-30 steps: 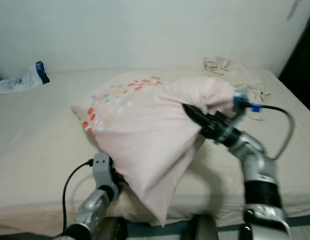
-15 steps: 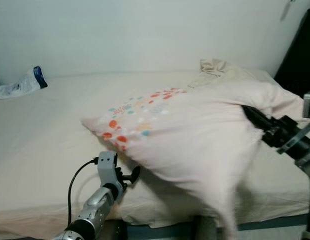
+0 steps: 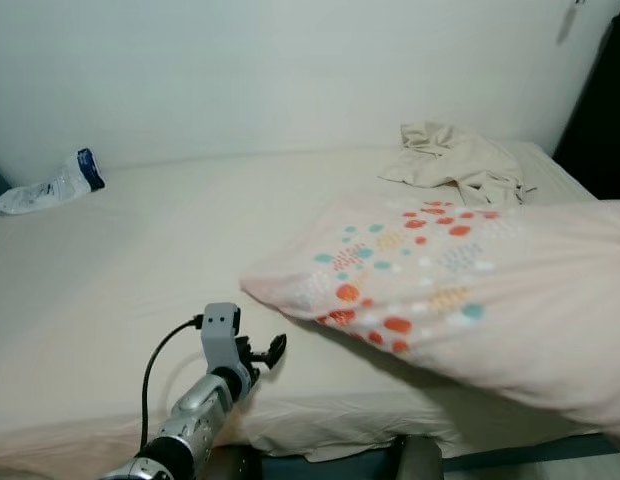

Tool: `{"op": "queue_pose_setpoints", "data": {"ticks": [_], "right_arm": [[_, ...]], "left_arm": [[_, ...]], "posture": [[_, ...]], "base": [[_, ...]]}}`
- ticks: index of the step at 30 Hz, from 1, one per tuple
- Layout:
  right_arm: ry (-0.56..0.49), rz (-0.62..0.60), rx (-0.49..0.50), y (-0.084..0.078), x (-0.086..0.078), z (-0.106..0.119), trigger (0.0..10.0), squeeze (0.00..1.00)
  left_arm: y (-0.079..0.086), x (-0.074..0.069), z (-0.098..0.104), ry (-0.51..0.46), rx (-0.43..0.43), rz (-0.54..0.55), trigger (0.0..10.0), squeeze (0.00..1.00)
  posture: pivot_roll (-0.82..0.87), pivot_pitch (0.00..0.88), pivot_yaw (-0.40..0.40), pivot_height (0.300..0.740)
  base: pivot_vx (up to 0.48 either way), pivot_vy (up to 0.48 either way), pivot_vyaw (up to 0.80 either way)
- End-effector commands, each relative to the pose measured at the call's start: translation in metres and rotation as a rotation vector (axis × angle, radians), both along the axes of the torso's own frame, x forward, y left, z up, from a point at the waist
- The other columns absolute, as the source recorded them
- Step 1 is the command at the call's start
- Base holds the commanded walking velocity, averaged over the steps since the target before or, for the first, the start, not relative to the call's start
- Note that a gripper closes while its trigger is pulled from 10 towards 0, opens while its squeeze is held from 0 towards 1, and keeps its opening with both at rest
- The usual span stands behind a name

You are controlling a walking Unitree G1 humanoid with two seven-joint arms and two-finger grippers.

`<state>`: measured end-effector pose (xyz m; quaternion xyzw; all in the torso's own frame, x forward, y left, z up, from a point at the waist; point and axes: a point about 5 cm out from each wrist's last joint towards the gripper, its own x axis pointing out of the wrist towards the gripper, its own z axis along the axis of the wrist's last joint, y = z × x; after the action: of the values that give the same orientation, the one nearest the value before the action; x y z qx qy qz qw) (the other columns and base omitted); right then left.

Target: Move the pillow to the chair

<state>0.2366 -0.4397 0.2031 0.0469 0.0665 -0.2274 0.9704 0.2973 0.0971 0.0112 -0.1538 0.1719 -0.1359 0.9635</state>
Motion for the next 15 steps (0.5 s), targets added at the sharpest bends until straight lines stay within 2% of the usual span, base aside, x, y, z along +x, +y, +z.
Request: {"op": "queue_pose_setpoints", "data": {"ticks": [1, 4, 5, 6, 7, 8, 10, 11, 13, 15], "right_arm": [[0.064, 0.015, -0.084, 0.006, 0.005, -0.005, 0.0, 0.00], [0.264, 0.164, -0.136, 0.041, 0.023, -0.046, 0.0, 0.00], [0.288, 0.196, -0.140, 0.049, 0.026, -0.053, 0.0, 0.00], [0.288, 0.196, -0.140, 0.049, 0.026, -0.053, 0.0, 0.00], [0.309, 0.231, -0.135, 0.060, 0.030, -0.062, 0.0, 0.00], [0.347, 0.291, -0.134, 0.079, 0.036, -0.077, 0.0, 0.00], [0.356, 0.304, -0.135, 0.083, 0.038, -0.081, 0.0, 0.00], [0.402, 0.342, -0.144, 0.096, 0.041, -0.095, 0.0, 0.00], [0.402, 0.342, -0.144, 0.096, 0.041, -0.095, 0.0, 0.00], [0.435, 0.388, -0.152, 0.110, 0.044, -0.107, 0.0, 0.00]], "left_arm": [[-0.001, -0.003, -0.005, 0.046, -0.029, 0.003, 10.0, 0.00], [-0.007, -0.005, -0.010, 0.147, -0.202, 0.033, 10.0, 0.00], [-0.008, -0.005, -0.011, 0.171, -0.242, 0.036, 10.0, 0.00], [-0.008, -0.005, -0.011, 0.171, -0.242, 0.036, 10.0, 0.00], [-0.012, -0.006, -0.012, 0.203, -0.301, 0.033, 10.0, 0.00], [-0.018, -0.007, -0.012, 0.263, -0.431, 0.040, 10.0, 0.00], [-0.019, -0.007, -0.012, 0.275, -0.463, 0.041, 10.0, 0.00], [-0.026, -0.010, -0.012, 0.311, -0.541, 0.004, 10.0, 0.00], [-0.026, -0.010, -0.012, 0.311, -0.541, 0.004, 10.0, 0.00], [-0.034, -0.012, -0.011, 0.356, -0.627, -0.030, 10.0, 0.00]], "posture": [[-0.08, 0.032, 0.063, 0.582], [-0.08, 0.040, 0.062, 0.582], [-0.08, 0.040, 0.062, 0.582], [-0.08, 0.040, 0.062, 0.582], [-0.07, 0.043, 0.062, 0.582], [-0.07, 0.046, 0.064, 0.582], [-0.07, 0.047, 0.064, 0.582], [-0.06, 0.050, 0.065, 0.582], [-0.06, 0.050, 0.065, 0.582], [-0.06, 0.053, 0.068, 0.582]], "base": [[0.000, 0.000, 0.00], [0.000, 0.000, 0.00], [0.000, 0.000, 0.00], [0.000, 0.000, 0.00], [0.000, 0.000, 0.00], [0.000, 0.000, 0.00], [0.000, 0.000, 0.00], [0.000, 0.000, 0.00], [0.000, 0.000, 0.00], [0.000, 0.000, 0.00]]}}
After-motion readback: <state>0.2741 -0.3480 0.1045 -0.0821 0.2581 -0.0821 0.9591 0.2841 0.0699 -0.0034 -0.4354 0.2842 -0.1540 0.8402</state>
